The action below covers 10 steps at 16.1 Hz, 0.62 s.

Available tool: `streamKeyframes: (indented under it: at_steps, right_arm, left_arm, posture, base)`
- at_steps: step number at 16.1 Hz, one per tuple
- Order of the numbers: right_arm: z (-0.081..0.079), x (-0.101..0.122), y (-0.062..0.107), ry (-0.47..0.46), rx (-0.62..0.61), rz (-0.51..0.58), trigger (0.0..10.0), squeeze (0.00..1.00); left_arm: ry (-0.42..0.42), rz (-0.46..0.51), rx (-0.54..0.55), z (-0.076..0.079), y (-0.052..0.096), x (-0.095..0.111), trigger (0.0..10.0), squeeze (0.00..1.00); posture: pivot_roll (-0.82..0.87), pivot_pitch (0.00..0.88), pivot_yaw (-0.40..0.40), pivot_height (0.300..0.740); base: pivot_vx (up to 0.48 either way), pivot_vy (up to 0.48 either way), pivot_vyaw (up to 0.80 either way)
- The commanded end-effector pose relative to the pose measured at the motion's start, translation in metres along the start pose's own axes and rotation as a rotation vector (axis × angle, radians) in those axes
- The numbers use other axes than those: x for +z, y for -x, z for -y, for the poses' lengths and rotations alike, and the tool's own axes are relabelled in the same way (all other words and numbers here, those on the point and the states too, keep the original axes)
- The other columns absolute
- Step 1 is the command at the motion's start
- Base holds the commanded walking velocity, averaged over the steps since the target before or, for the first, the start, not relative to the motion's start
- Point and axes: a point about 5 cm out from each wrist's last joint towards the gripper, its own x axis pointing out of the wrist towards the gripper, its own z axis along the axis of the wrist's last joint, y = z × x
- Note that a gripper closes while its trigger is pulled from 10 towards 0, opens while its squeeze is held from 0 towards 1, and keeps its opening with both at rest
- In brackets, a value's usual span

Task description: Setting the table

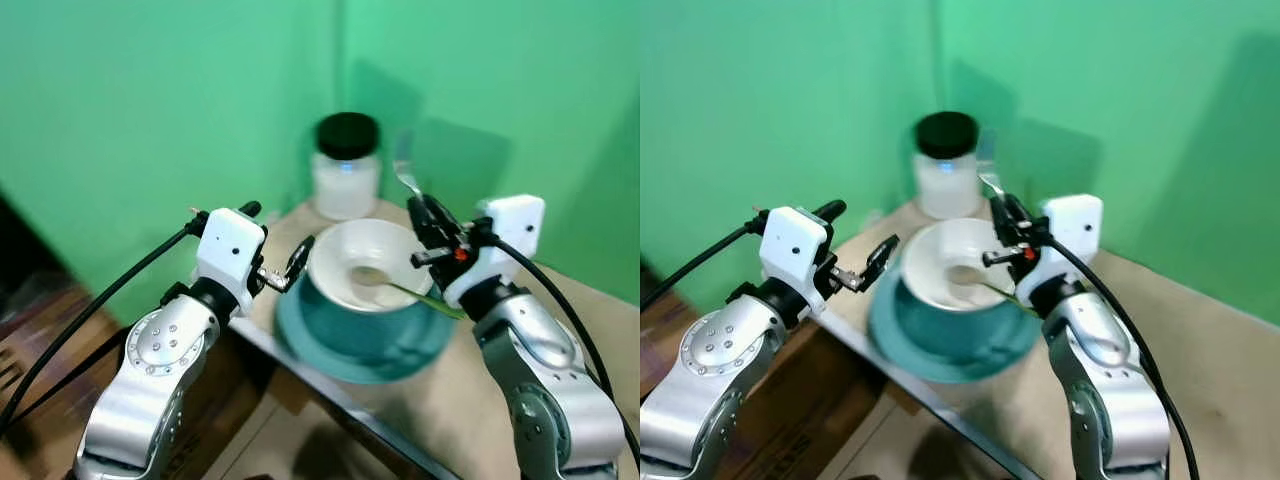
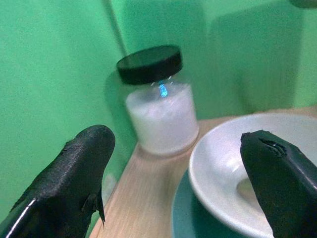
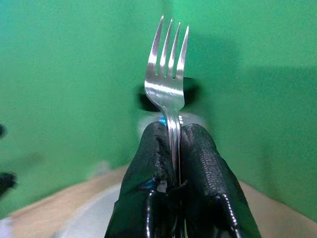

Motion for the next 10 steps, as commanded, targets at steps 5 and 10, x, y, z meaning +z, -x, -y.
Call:
streamKeyframes:
  at_steps: [5, 10]
  right_arm:
    - [0.002, 0.001, 0.003, -0.011, -0.087, 0.002, 10.0, 0.00]
    - [0.009, -0.004, 0.001, -0.008, -0.146, -0.024, 10.0, 0.00]
  left_arm:
    - [-0.004, 0.017, 0.074, -0.005, 0.001, 0.005, 10.0, 0.04]
    - [-0.004, 0.029, 0.096, -0.007, -0.002, 0.008, 10.0, 0.04]
  posture:
    - [-0.01, 0.012, 0.053, 0.740]
    - [0.00, 0.014, 0.064, 0.740]
  base:
    - [0.000, 0.000, -0.80]
    - [0.000, 0.000, -0.32]
